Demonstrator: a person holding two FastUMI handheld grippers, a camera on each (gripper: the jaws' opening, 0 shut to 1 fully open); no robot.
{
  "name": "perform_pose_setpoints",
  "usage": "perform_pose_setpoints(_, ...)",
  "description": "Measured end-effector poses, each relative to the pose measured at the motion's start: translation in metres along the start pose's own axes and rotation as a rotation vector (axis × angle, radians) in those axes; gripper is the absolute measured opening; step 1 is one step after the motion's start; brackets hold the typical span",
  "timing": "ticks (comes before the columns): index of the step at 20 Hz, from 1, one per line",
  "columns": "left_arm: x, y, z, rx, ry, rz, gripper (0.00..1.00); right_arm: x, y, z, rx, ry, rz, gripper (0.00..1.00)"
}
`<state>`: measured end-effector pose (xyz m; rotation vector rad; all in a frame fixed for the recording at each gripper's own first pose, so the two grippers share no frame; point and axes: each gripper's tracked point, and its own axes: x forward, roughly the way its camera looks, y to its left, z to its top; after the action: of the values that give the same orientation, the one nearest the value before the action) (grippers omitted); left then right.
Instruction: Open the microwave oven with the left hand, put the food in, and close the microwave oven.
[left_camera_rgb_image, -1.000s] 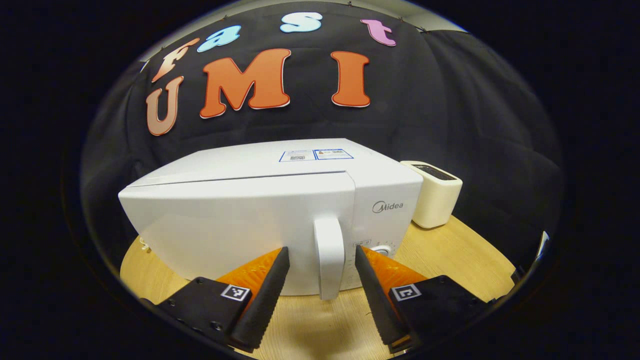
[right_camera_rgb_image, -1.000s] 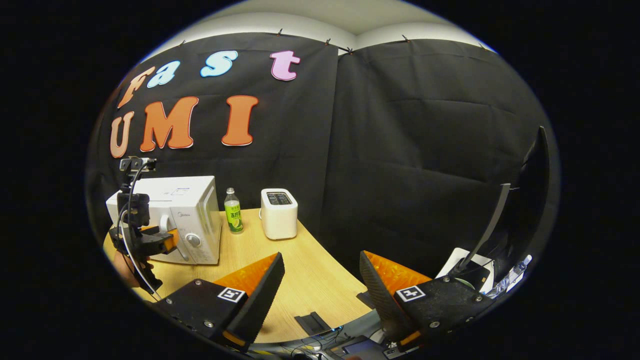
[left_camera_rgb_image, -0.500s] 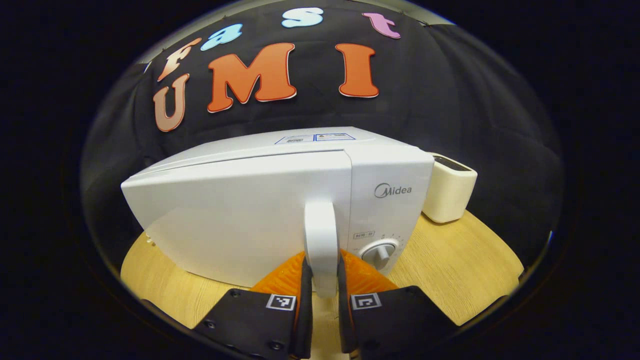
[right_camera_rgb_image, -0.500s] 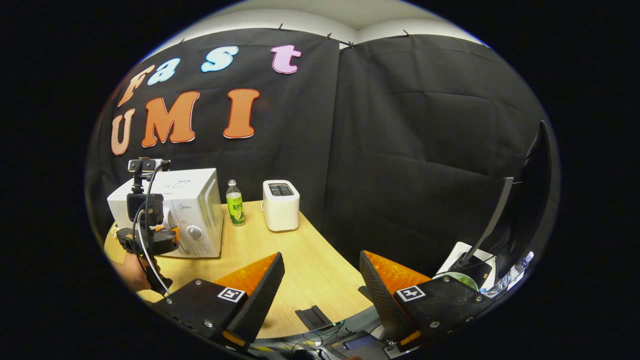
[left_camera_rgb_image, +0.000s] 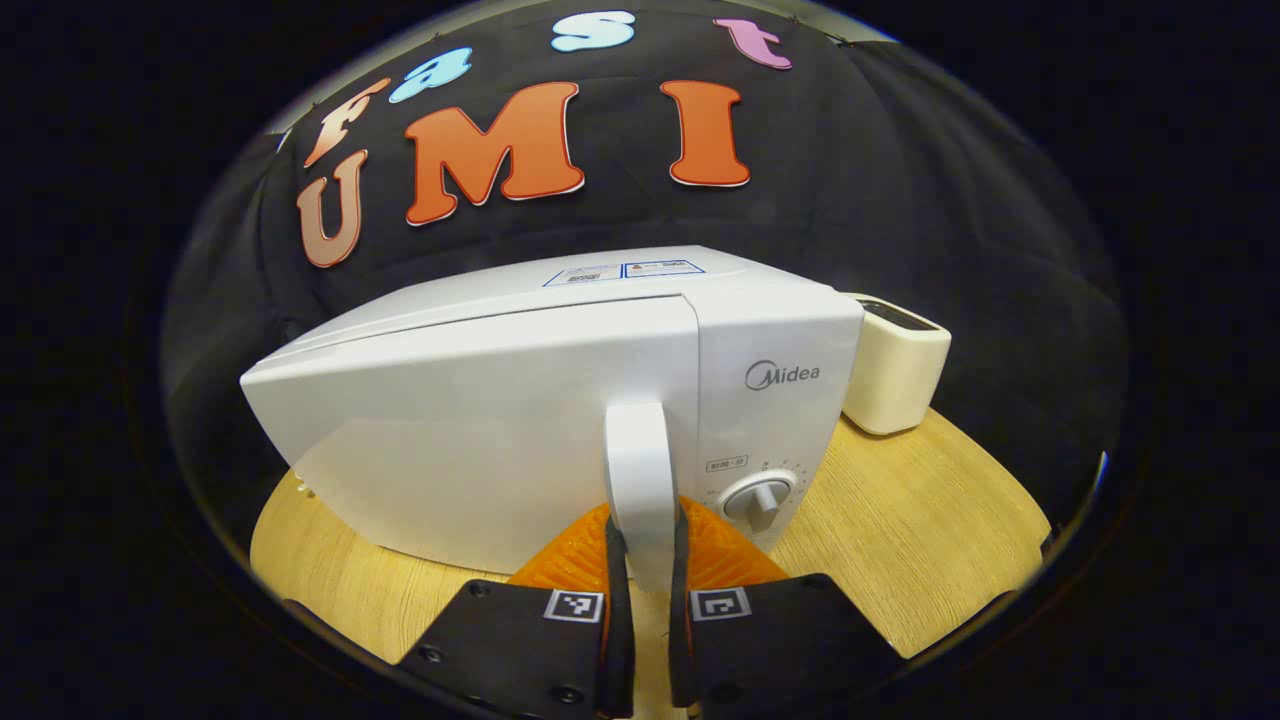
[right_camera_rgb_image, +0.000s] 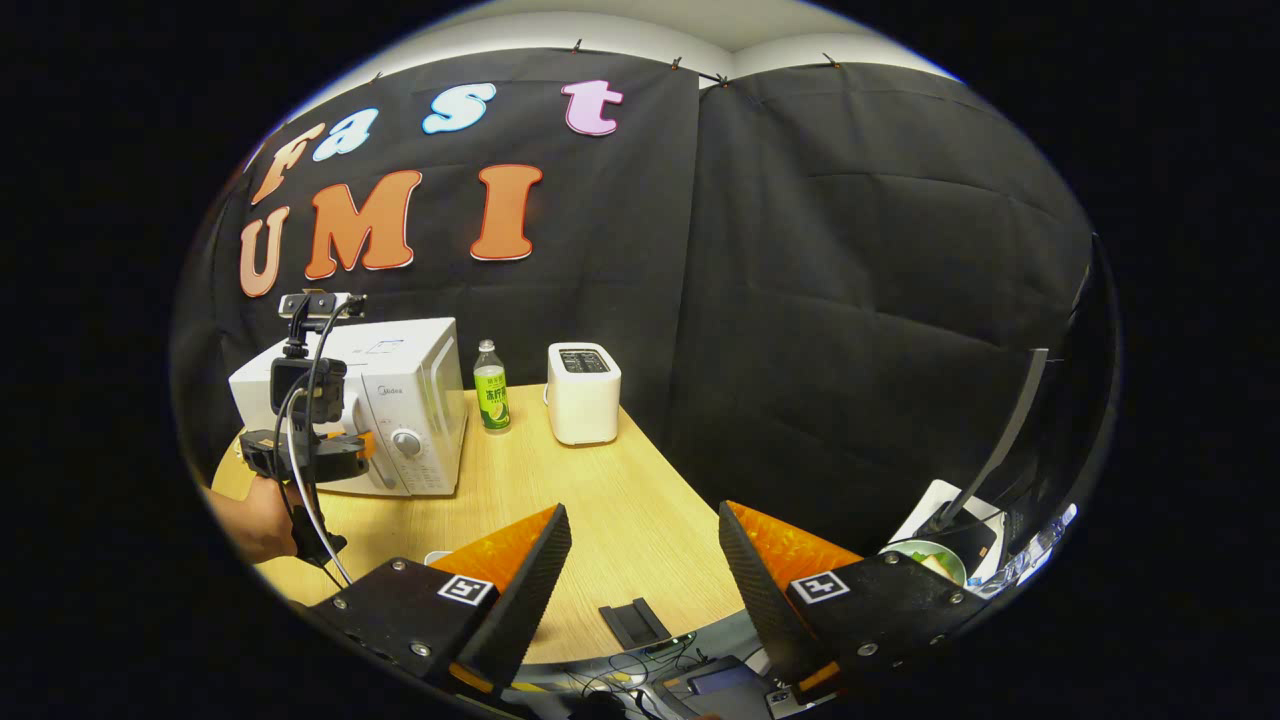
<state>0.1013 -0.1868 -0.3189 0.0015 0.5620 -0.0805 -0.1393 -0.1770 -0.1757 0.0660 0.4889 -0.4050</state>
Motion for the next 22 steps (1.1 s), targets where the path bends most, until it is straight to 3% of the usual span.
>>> perform_pose_setpoints(2, -0.001, -0.001, -0.001, 0.003, 0.005, 0.004, 0.18, 0.002, -0.002, -0.002, 0.003, 0.004, 0.007, 0.93)
perform_pose_setpoints(9, -0.022, -0.001, -0.015, -0.015, 0.032, 0.037, 0.18, 0.015, -0.004, -0.008, 0.031, 0.039, 0.032, 0.93)
perform_pose_setpoints(12, -0.058, 0.006, -0.025, 0.076, -0.033, 0.036, 0.16, 0.02, 0.002, -0.012, 0.045, 0.052, 0.057, 0.93)
perform_pose_setpoints(17, -0.106, 0.029, -0.054, 0.03, -0.002, 0.032, 0.16, 0.029, 0.033, -0.029, 0.02, 0.09, 0.168, 0.92)
perform_pose_setpoints(22, -0.149, 0.063, -0.077, -0.01, 0.01, 0.123, 0.11, 0.044, 0.07, -0.035, -0.04, 0.104, 0.331, 0.92)
